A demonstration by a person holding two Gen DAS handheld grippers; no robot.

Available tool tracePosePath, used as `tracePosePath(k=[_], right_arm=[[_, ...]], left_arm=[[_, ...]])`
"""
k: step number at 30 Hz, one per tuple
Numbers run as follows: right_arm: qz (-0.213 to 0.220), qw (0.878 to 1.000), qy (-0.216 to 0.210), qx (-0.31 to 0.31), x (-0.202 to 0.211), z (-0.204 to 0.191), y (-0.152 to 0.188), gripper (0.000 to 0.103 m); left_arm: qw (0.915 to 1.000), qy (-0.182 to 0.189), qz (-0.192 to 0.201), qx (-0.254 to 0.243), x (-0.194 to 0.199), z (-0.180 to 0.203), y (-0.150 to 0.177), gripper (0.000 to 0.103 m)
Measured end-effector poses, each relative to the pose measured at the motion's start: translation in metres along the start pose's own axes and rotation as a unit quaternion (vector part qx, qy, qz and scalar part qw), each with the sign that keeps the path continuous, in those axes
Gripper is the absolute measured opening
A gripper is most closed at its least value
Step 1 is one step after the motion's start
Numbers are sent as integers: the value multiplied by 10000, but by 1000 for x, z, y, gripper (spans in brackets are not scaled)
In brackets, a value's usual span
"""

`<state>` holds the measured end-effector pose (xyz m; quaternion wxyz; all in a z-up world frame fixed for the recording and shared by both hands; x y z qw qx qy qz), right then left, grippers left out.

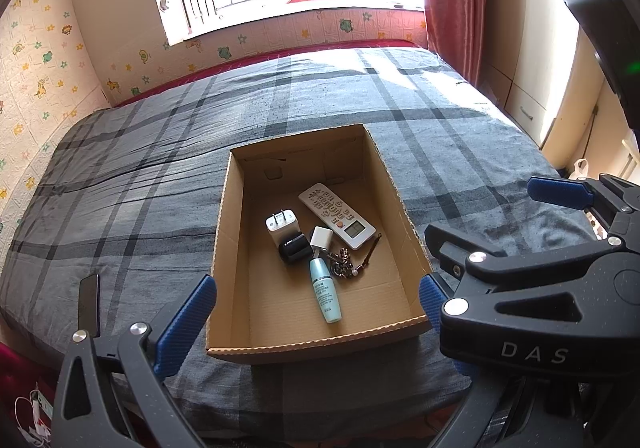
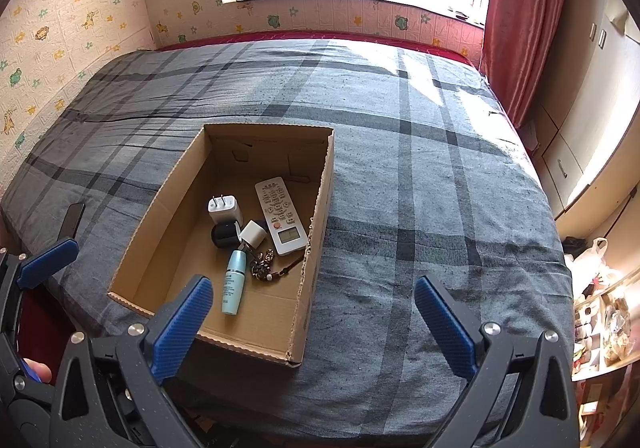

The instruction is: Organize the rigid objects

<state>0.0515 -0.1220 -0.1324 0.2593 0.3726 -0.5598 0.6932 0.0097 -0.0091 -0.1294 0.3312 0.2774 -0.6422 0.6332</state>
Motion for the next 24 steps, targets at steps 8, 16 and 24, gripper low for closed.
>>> tracePosePath(k=[8,16,24], right_arm=[[6,10000,14,21,0,0,0,103],[15,10000,17,28,0,0,-1,103],[-38,10000,-31,10,-7,1,-2,103]], left_arm=[[10000,4,-5,-6,0,0,0,103],[10000,1,3,-3,0,-1,-1,103],[10000,18,-44,-51,-7,2,-1,103]])
Point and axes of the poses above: each gripper's, at about its wrist camera, not at the fingertips, and x roughly against the way its jaws point, z to its right, y to its underside, the point moved 7 cm from there along -x, roughly the way its jaws point, and after that the axes turned 8 degrees about y, right-handed, at the moved point
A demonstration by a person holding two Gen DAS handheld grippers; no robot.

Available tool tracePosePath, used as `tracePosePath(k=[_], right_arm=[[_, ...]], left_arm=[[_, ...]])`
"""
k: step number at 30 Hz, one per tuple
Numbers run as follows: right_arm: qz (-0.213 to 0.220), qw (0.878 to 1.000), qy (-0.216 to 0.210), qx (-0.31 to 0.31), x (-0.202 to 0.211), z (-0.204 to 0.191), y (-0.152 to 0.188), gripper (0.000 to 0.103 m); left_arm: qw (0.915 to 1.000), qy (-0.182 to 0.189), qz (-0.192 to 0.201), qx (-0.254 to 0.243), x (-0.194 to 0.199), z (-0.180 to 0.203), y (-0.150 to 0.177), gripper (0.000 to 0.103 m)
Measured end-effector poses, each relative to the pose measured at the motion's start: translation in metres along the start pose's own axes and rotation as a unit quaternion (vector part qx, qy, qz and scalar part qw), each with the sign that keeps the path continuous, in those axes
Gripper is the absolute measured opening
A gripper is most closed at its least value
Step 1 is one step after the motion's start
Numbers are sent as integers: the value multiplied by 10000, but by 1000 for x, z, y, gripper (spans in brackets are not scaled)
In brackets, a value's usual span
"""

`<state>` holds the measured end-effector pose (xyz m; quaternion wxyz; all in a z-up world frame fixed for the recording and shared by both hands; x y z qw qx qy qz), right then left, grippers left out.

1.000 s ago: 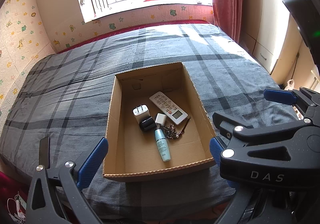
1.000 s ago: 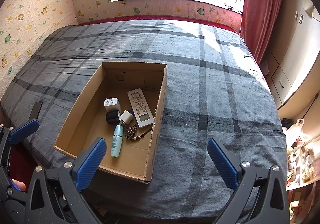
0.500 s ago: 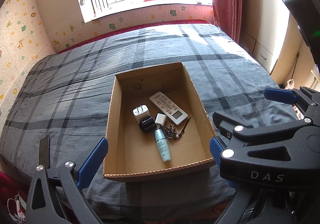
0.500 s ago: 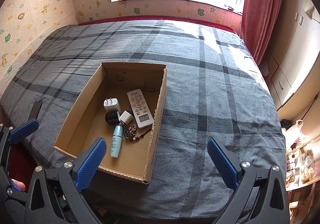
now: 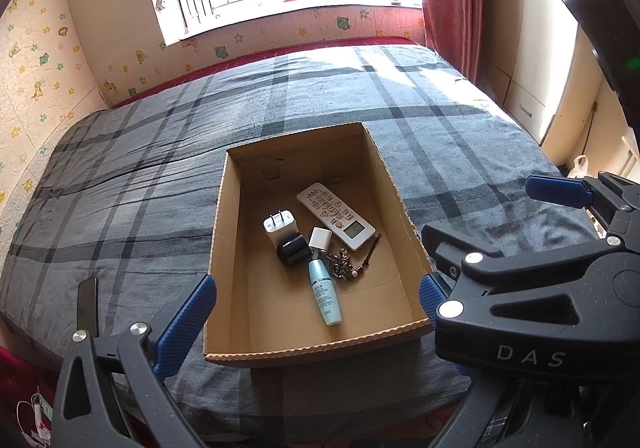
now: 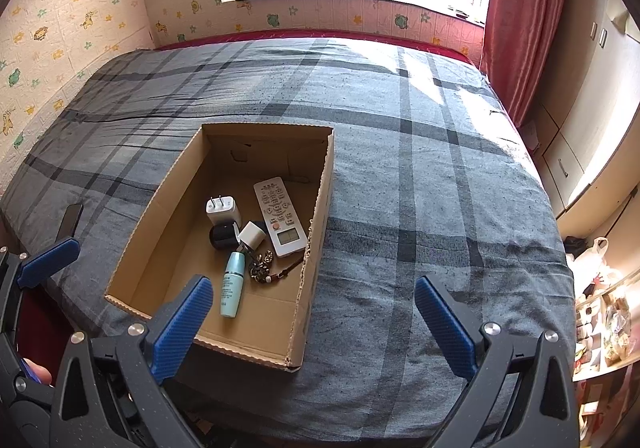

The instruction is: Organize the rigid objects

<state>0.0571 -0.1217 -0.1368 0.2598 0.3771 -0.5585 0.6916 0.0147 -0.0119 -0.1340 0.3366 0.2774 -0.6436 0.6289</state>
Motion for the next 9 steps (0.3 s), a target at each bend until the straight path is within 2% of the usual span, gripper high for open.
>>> tracePosePath(k=[9], right_arm=[[-56,10000,-30,-14,-9,2,1,103]], left_arm=[[9999,75,-43,-63,-9,1,-3,103]])
Point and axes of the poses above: each gripper's, at about its wrist camera, not at the fingertips, and x roughly against the way its jaws point, z to its right, y to its underside, the point moved 7 cm from there along -x, roughly the way its jaws point, and after that the axes turned 8 degrees about y, right-handed, at the moved point
